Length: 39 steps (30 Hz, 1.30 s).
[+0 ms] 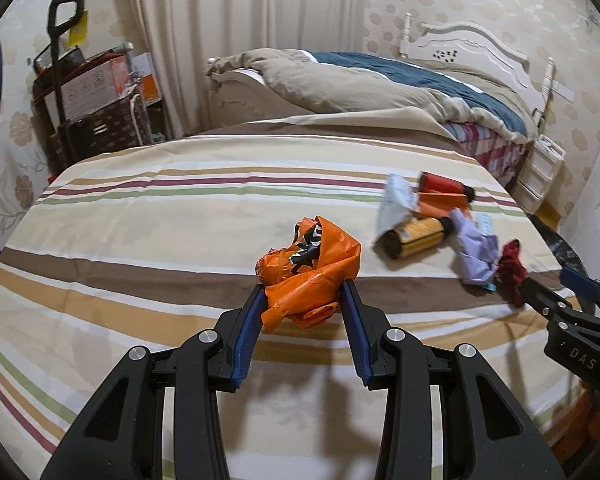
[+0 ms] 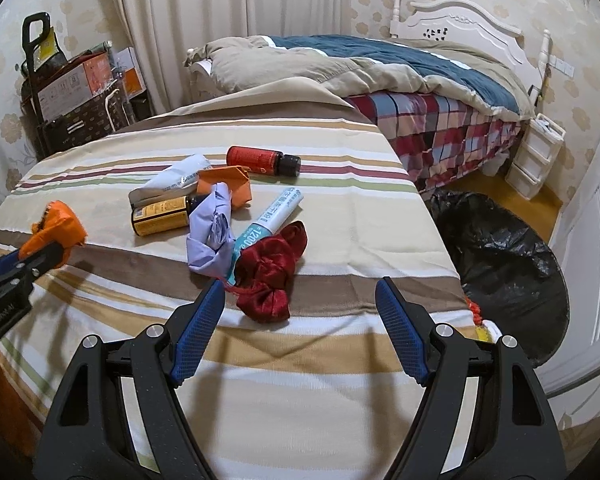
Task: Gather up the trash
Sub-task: 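Grasp the dark red cloth with the right tool and lift it, then carry the orange bag and red cloth over the bin and open both tools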
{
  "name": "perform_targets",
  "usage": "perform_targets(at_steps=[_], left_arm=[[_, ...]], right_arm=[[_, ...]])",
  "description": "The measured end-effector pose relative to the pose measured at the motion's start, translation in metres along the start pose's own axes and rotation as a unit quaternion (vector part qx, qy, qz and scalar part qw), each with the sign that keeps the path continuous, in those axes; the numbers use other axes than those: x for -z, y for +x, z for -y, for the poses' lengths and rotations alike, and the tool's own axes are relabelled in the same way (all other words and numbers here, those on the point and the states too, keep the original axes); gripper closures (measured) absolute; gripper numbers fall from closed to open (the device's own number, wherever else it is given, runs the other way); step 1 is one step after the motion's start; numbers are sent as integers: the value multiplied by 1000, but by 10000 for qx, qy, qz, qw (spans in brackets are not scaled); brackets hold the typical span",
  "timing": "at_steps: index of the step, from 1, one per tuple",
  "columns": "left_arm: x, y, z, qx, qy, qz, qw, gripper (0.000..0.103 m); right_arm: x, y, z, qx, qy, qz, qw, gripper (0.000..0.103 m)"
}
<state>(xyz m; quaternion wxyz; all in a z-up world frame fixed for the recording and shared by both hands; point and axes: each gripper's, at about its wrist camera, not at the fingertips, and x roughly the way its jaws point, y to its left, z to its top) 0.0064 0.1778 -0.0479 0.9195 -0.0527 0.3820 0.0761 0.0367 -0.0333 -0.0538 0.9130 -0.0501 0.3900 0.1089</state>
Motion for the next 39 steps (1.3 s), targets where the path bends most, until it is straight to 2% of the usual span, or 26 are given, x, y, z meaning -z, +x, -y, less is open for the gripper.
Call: perform_targets(at_steps=[3, 5, 8, 13, 24, 39], left_arm=[[0, 1, -9, -47, -108, 0, 9999, 62], [0, 2, -13, -65, -169, -15, 9998, 62], [0, 4, -17, -59, -211, -39, 9998, 62], [2, 8, -16, 15, -242, -114, 9996, 62], [6, 6, 3, 318, -174, -151, 9992, 62], [0, -7, 91, 1054, 417, -94, 9935, 62]], right_arm=[[-3, 9, 1, 43, 39, -51, 10000, 27], [-5, 16, 2, 10, 99, -167, 9998, 31], [-9, 22, 3, 14, 122, -242, 9996, 43], [-7, 29, 0, -140, 40, -428, 9990, 74], [2, 14, 18, -156, 216, -322, 9991, 76], [7, -19, 94, 310, 786, 46, 9964, 76]])
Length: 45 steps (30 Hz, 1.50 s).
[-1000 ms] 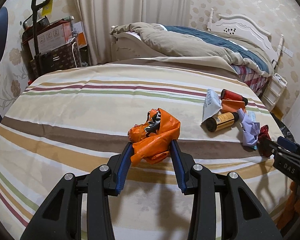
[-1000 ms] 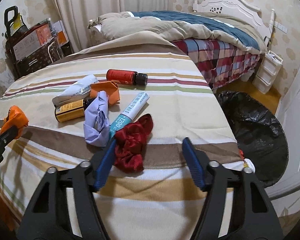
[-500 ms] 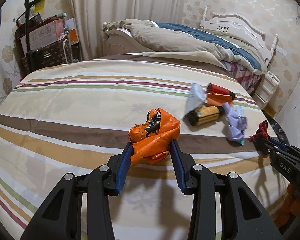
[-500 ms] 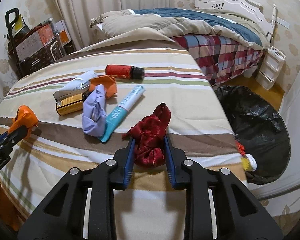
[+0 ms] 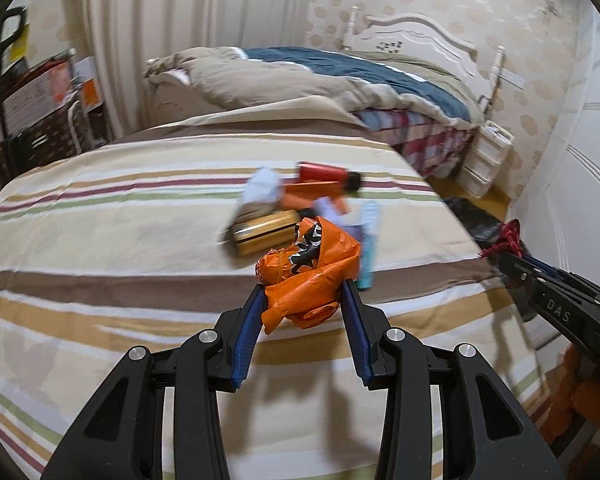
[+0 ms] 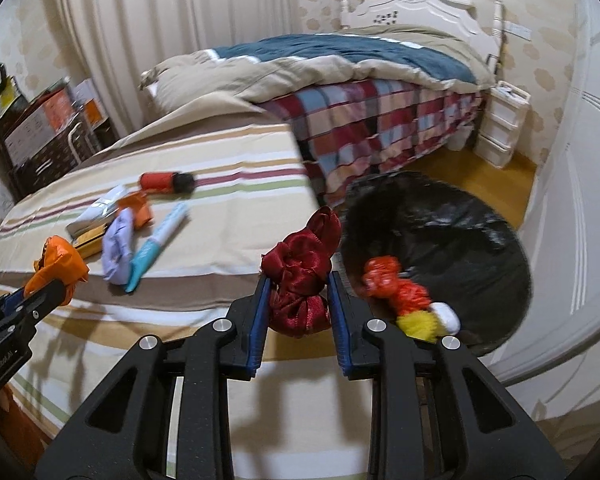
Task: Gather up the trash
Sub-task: 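Carry the orange bag and red cloth over the bin and open both tools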
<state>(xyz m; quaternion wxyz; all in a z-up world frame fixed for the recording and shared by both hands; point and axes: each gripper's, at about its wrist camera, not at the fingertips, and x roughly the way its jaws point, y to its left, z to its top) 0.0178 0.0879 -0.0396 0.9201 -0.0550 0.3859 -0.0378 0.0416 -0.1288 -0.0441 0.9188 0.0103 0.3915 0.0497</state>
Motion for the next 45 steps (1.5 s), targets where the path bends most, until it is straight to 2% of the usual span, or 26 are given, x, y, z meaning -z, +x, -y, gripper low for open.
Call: perform_targets(at_steps=[12, 19, 34, 45], left_arm=[[-31, 19, 87, 530, 559, 151, 9969, 62], [-42, 40, 126, 727, 783, 52, 9943, 62], [-54, 85, 184, 762, 1171, -93, 9902, 62], [-61, 110, 207, 683, 1286, -213, 9891, 62]], right_arm=[[-14, 0, 67, 406, 323, 207, 9984, 76], [-20, 8, 97, 547, 468, 212, 9972, 76], [-29, 31, 135, 616, 696, 145, 9956, 76], [-28, 42, 156, 695, 860, 63, 9938, 76]])
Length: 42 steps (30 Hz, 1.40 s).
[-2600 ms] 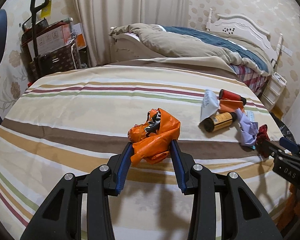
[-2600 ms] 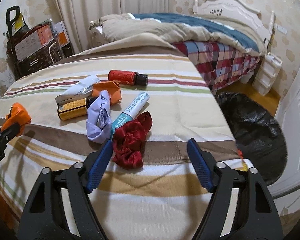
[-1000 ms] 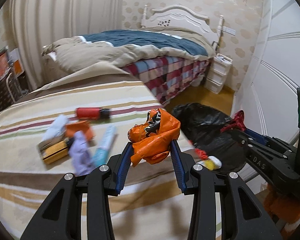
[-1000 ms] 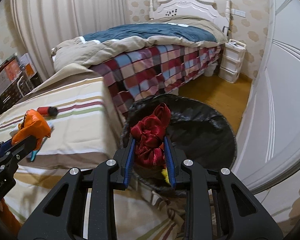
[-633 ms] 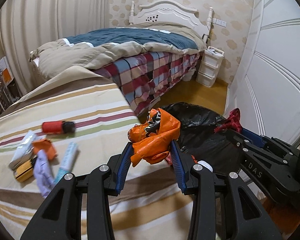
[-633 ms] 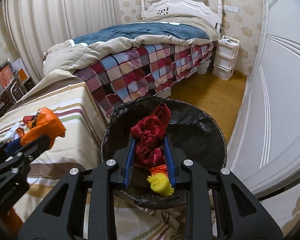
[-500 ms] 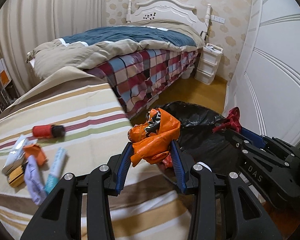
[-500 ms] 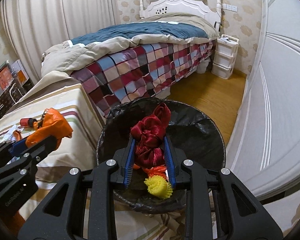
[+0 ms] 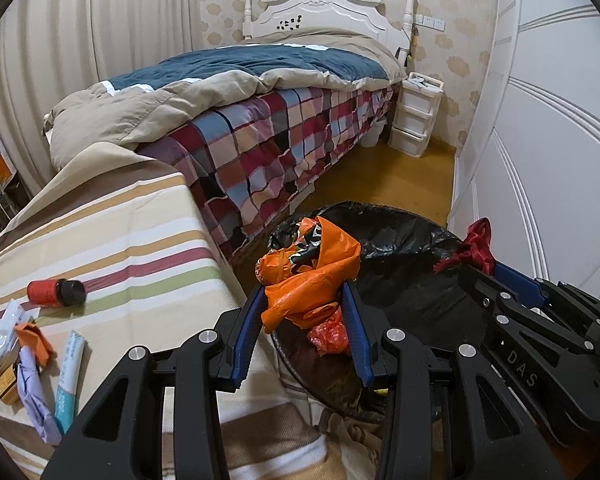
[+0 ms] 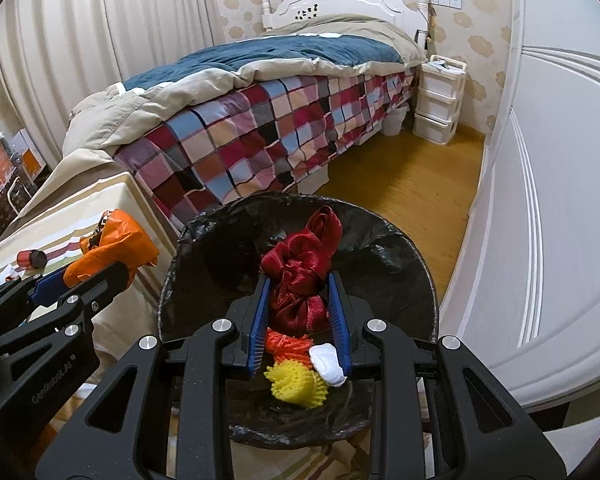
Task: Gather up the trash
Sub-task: 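Carry the orange bag and red cloth over the bin and open both tools, then move both tools back over the trash on the bed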
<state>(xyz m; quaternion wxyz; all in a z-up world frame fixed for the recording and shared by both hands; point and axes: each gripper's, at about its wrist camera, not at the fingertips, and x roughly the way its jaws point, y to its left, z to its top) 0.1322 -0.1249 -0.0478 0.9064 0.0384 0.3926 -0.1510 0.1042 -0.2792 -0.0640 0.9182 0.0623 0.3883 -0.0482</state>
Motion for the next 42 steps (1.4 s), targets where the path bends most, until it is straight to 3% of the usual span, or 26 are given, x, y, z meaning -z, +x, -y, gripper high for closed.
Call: perform_targets(at_steps=[6, 8, 9, 14, 17, 28, 42], left_arm=[[-2, 7, 6, -19, 145, -30, 9999, 59], [-1, 7, 5, -79, 124, -14, 9999, 45], [-1, 7, 4, -76, 83, -7, 9999, 43], [-2, 5, -3, -78, -85, 3, 9999, 29], [0, 2, -6, -145, -81, 33, 9999, 26], [11, -22, -18, -397, -97, 181, 9990, 23], [42, -65, -80, -903, -539, 260, 9941, 23]], right_arm=[[-1, 7, 6, 51, 49, -34, 10000, 72], [0, 7, 7, 86, 64, -20, 9999, 62], [0, 6, 8, 106, 79, 11, 9999, 57], [0, 7, 11, 158, 104, 22, 9998, 54], [1, 5, 11, 180, 131, 54, 9997, 49], [7, -11, 1, 223, 102, 159, 9996, 33], [24, -35, -61, -215, -207, 169, 9994, 30]])
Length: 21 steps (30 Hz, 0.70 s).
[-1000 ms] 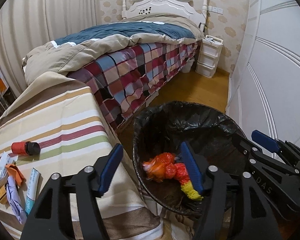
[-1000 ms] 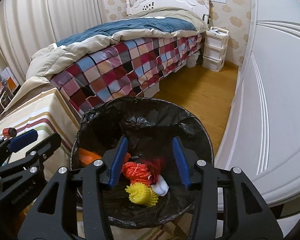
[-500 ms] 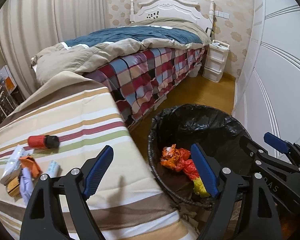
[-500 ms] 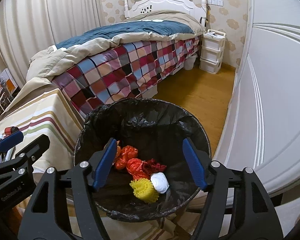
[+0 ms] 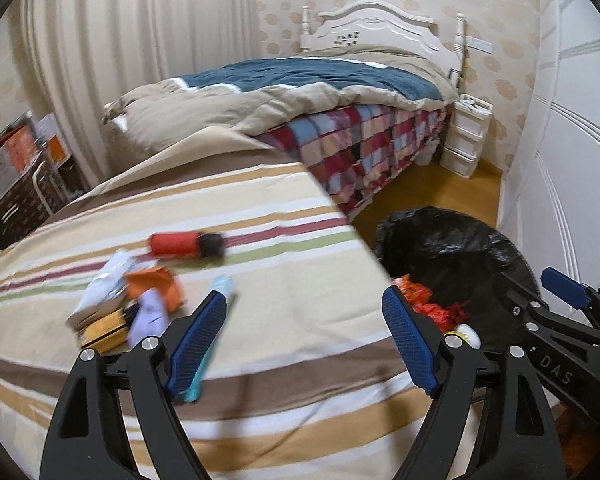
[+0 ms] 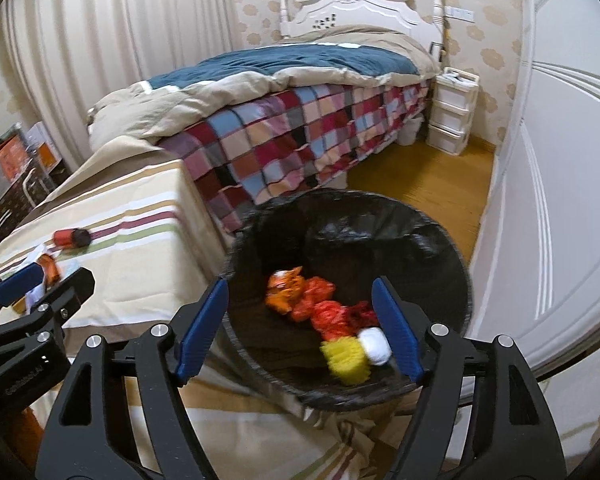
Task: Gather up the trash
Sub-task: 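Move both tools back over the trash on the bed, then grasp the lavender cloth with the left tool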
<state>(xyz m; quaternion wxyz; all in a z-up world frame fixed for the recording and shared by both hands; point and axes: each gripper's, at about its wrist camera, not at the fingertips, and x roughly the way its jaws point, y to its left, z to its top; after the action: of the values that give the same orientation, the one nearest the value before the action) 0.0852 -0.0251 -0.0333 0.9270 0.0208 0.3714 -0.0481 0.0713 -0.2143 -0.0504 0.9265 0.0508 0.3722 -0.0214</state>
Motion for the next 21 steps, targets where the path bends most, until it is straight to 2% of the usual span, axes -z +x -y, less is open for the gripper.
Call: perform_targets(at_steps=[8, 15, 19, 21], left_arm=[[14, -12, -43, -258, -318, -9, 9992, 23], [23, -6, -69, -386, -489, -146, 9979, 24], [26, 0, -74, -375, -466, -276, 9978, 37], [28, 5, -75, -364, -454, -340, 9977, 41]], right_arm=[[9, -7, -40, -283, -226, -50, 9993, 30], [16, -2, -71, -455, -483, -180, 9976, 30], [19, 0, -82, -512, -593, -242, 9966, 30], [19, -1, -85, -525, -618, -237, 9964, 30]])
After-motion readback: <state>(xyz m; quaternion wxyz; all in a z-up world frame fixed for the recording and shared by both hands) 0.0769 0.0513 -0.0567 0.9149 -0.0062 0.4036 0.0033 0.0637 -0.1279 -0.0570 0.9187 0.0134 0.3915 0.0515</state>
